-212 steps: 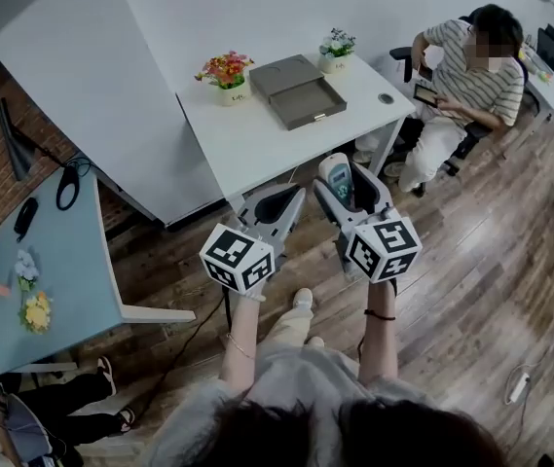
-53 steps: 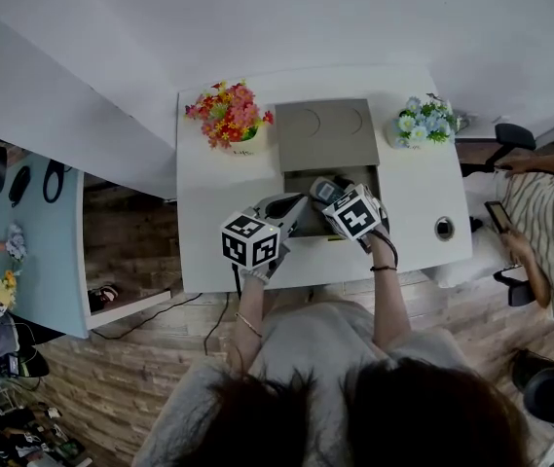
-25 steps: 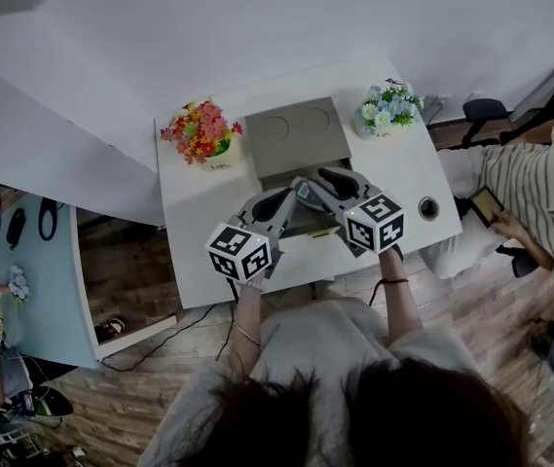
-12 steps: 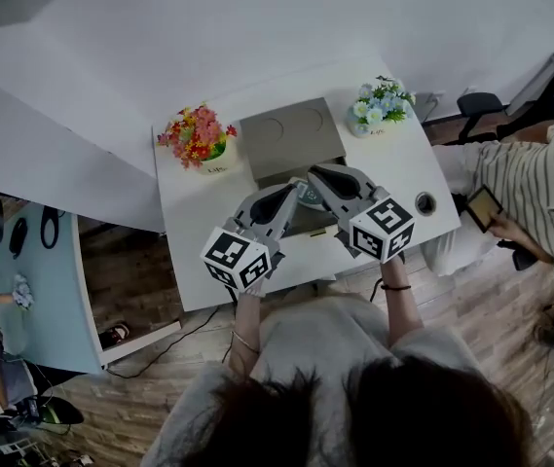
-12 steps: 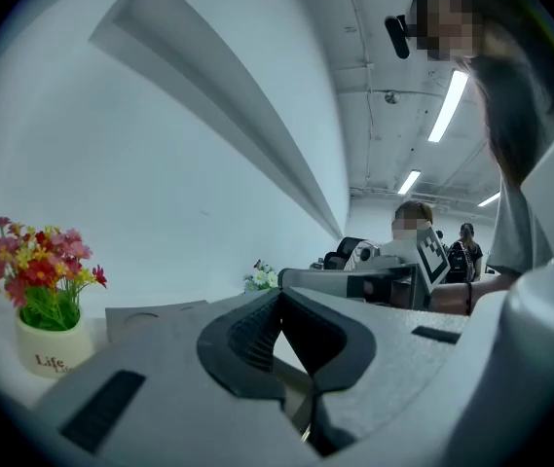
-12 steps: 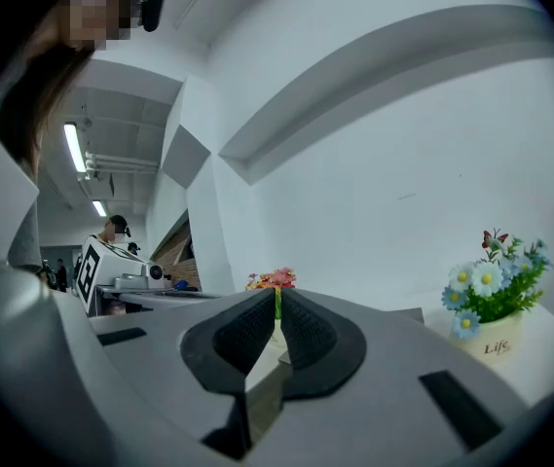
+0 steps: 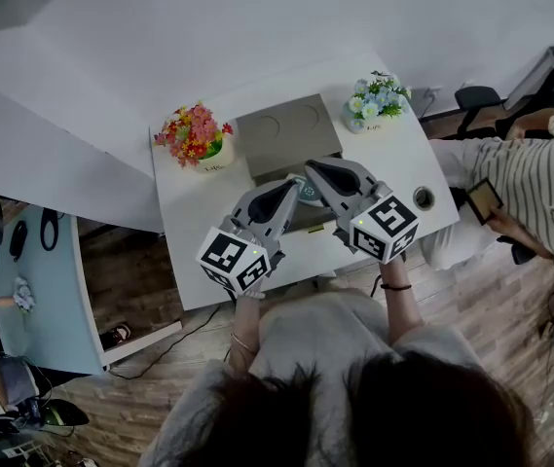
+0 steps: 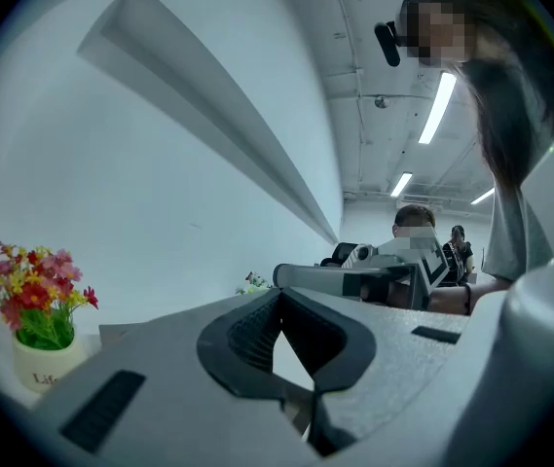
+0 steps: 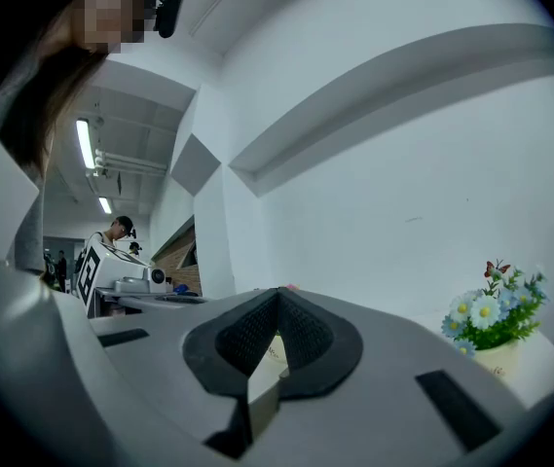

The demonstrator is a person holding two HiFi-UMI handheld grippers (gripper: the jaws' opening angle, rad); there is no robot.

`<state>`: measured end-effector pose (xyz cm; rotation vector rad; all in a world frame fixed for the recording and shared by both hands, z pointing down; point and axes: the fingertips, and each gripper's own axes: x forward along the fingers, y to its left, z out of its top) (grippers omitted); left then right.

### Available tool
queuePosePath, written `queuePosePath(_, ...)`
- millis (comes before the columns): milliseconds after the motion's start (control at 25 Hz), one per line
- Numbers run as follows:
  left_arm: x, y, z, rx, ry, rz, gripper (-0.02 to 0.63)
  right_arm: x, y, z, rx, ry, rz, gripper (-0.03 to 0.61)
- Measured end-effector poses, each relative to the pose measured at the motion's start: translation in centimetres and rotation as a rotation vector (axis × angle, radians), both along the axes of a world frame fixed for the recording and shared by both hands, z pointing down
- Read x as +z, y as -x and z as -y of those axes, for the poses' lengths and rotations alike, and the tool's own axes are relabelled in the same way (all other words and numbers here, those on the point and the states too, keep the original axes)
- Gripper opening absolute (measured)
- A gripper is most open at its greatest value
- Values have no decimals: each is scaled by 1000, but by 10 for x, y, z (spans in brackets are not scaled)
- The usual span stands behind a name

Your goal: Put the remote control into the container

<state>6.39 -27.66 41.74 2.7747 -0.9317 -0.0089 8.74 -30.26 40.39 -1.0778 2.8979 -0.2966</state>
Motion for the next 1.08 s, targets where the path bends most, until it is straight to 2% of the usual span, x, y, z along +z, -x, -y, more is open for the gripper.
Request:
queuePosePath(640,-16,1,1,-1,-50,4,3,-15,-2,-2,-22,-78,-5,-2)
queuePosePath(1080,-21,2,-3,7,-59,8,3,-19,2,-6,-29,-93,-7,-2)
